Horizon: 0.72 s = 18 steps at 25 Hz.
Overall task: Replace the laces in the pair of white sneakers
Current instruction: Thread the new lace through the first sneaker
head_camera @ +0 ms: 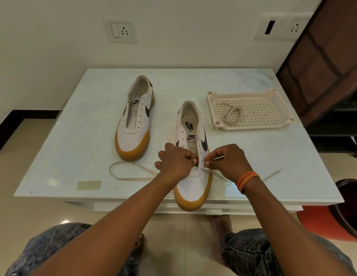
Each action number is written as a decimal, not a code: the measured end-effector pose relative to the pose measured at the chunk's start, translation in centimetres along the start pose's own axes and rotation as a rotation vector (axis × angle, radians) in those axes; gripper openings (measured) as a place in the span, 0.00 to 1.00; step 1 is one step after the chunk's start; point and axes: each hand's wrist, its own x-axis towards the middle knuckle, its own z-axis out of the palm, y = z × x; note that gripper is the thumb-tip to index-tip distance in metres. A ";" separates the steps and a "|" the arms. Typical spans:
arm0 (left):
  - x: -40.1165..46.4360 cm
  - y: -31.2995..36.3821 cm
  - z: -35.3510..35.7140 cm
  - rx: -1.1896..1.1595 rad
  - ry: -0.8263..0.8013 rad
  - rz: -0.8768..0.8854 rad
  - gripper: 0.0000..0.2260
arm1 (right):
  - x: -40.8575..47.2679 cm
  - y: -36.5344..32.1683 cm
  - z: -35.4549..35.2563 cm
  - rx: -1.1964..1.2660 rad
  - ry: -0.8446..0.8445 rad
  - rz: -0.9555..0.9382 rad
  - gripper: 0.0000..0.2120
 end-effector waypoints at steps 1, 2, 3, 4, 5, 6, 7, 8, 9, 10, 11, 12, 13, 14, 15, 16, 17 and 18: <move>0.4 -0.1 -0.1 -0.036 -0.042 -0.025 0.05 | 0.0 0.0 0.0 -0.001 0.002 0.000 0.05; 0.8 -0.3 -0.2 -0.099 -0.095 -0.050 0.01 | 0.0 -0.1 0.0 0.000 0.006 0.000 0.05; 1.1 -0.4 -0.2 -0.161 -0.136 -0.075 0.03 | -0.1 -0.1 0.0 0.002 0.010 -0.002 0.05; 1.2 -0.5 -0.1 -0.200 -0.150 -0.101 0.05 | -0.1 -0.1 0.0 0.000 0.013 -0.007 0.05; 1.2 -0.3 0.1 -0.174 -0.138 -0.108 0.03 | -0.1 -0.1 0.1 -0.003 0.016 -0.013 0.04; 1.1 -0.3 0.4 -0.119 -0.108 -0.097 0.03 | -0.1 -0.1 0.3 -0.006 0.019 -0.018 0.04; 1.1 -0.3 0.7 -0.074 -0.081 -0.087 0.08 | -0.1 -0.1 0.4 -0.005 0.021 -0.019 0.04; 1.2 -0.3 0.9 -0.054 -0.058 -0.080 0.11 | -0.1 -0.1 0.4 -0.001 0.019 -0.016 0.04; 1.0 -0.2 0.9 -0.041 -0.050 -0.067 0.11 | -0.1 0.0 0.2 0.008 0.010 -0.014 0.04; 1.0 -0.2 0.8 -0.036 -0.053 -0.058 0.11 | -0.1 0.0 0.1 0.020 -0.001 -0.019 0.04; 0.8 -0.1 0.6 -0.034 -0.059 -0.048 0.10 | -0.2 0.0 -0.1 0.035 -0.007 -0.027 0.04; 0.6 -0.1 0.4 -0.021 -0.065 -0.029 0.09 | -0.3 -0.1 -0.1 0.047 -0.002 -0.032 0.05; 0.4 0.1 0.2 0.001 -0.067 -0.012 0.09 | -0.5 -0.2 0.0 0.050 0.016 -0.035 0.05; 0.1 0.2 0.0 0.029 -0.068 -0.003 0.09 | -0.6 -0.2 0.3 0.038 0.043 -0.036 0.04; 0.0 0.3 -0.2 0.072 -0.074 0.008 0.10 | -0.6 -0.3 0.6 0.013 0.067 -0.040 0.03; -0.1 0.4 -0.6 0.133 -0.091 0.031 0.10 | -0.5 -0.3 0.7 -0.012 0.078 -0.041 0.03; 0.0 0.4 -1.0 0.196 -0.103 0.058 0.11 | -0.4 -0.3 0.4 -0.013 0.077 -0.033 0.03; 0.1 0.2 -1.4 0.229 -0.116 0.077 0.11 | -0.3 -0.2 -0.2 0.026 0.075 -0.003 0.04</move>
